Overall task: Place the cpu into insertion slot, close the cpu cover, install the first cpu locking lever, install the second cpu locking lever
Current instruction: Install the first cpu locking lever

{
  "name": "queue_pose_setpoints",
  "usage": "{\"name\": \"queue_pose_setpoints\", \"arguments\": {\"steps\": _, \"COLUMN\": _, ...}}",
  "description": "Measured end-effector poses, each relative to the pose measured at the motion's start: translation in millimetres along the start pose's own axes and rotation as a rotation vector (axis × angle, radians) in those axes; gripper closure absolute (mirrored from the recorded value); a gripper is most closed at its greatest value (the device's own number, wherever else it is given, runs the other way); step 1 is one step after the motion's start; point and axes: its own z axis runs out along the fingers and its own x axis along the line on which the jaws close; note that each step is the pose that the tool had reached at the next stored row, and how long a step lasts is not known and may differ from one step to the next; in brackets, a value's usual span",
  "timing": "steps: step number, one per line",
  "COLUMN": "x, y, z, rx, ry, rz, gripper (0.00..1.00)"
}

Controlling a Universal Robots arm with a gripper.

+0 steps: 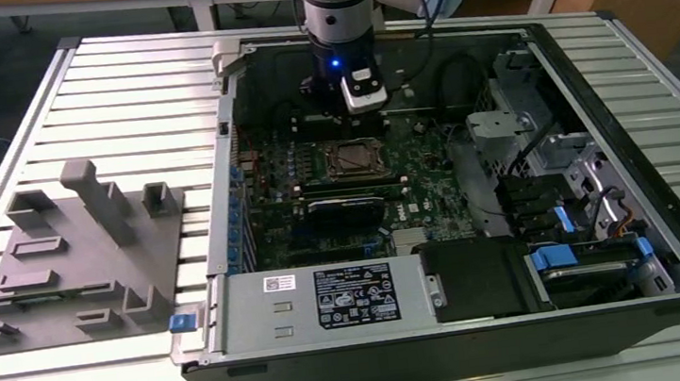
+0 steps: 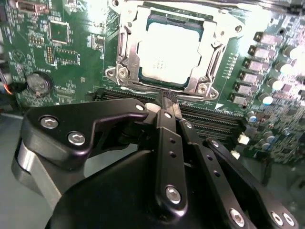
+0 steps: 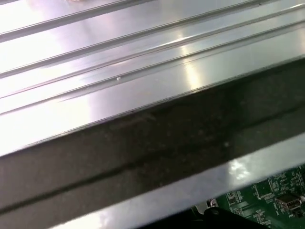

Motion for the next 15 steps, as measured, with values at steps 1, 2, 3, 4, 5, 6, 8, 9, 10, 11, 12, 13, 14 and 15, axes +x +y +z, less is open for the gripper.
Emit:
{"name": "queue_pose_setpoints", "arguments": {"steps": 1, "x": -0.1, "y": -0.4, "z": 0.0, "rx": 0.0018, "ry": -0.0001, "rz": -0.004, "gripper": 0.89}}
{"name": "queue_pose_setpoints", "arguments": {"steps": 2, "x": -0.4, "y": -0.9, "z": -0.1, "rx": 0.0038, "ry": -0.0005, "rz": -0.008, "gripper": 0.89}}
{"name": "queue_pose_setpoints", "arguments": {"steps": 3, "x": -0.6, "y": -1.8, "z": -0.1, "rx": 0.0045, "ry": -0.0006, "rz": -0.011, "gripper": 0.89}}
{"name": "queue_pose_setpoints", "arguments": {"steps": 4, "x": -1.1, "y": -3.0, "z": -0.1, "rx": 0.0045, "ry": -0.0006, "rz": -0.013, "gripper": 0.89}}
{"name": "queue_pose_setpoints", "arguments": {"steps": 5, "x": -1.5, "y": -4.5, "z": -0.2, "rx": 0.0044, "ry": -0.0005, "rz": -0.015, "gripper": 0.89}}
{"name": "queue_pose_setpoints", "arguments": {"steps": 6, "x": -2.0, "y": -6.3, "z": -0.2, "rx": 0.0042, "ry": -0.0005, "rz": -0.017, "gripper": 0.89}}
{"name": "queue_pose_setpoints", "arguments": {"steps": 8, "x": -2.9, "y": -9.9, "z": -0.4, "rx": 0.0040, "ry": -0.0003, "rz": -0.020, "gripper": 0.89}}
{"name": "queue_pose_setpoints", "arguments": {"steps": 9, "x": -3.3, "y": -11.8, "z": -0.5, "rx": 0.0039, "ry": -0.0001, "rz": -0.022, "gripper": 0.89}}
{"name": "queue_pose_setpoints", "arguments": {"steps": 10, "x": -3.8, "y": -13.7, "z": -0.6, "rx": 0.0037, "ry": -0.0001, "rz": -0.024, "gripper": 0.89}}
{"name": "queue_pose_setpoints", "arguments": {"steps": 11, "x": -4.2, "y": -15.7, "z": -0.6, "rx": 0.0036, "ry": 0.0000, "rz": -0.025, "gripper": 0.89}}
{"name": "queue_pose_setpoints", "arguments": {"steps": 12, "x": -4.7, "y": -17.6, "z": -0.7, "rx": 0.0035, "ry": 0.0001, "rz": -0.027, "gripper": 0.89}}
{"name": "queue_pose_setpoints", "arguments": {"steps": 13, "x": -5.1, "y": -19.2, "z": -0.9, "rx": 0.0043, "ry": -0.0001, "rz": -0.028, "gripper": 0.89}}
{"name": "queue_pose_setpoints", "arguments": {"steps": 14, "x": -5.3, "y": -20.5, "z": -0.9, "rx": 0.0058, "ry": -0.0006, "rz": -0.029, "gripper": 0.89}}
{"name": "queue_pose_setpoints", "arguments": {"steps": 15, "x": -5.6, "y": -21.3, "z": -0.9, "rx": 0.0072, "ry": -0.0010, "rz": -0.030, "gripper": 0.89}}
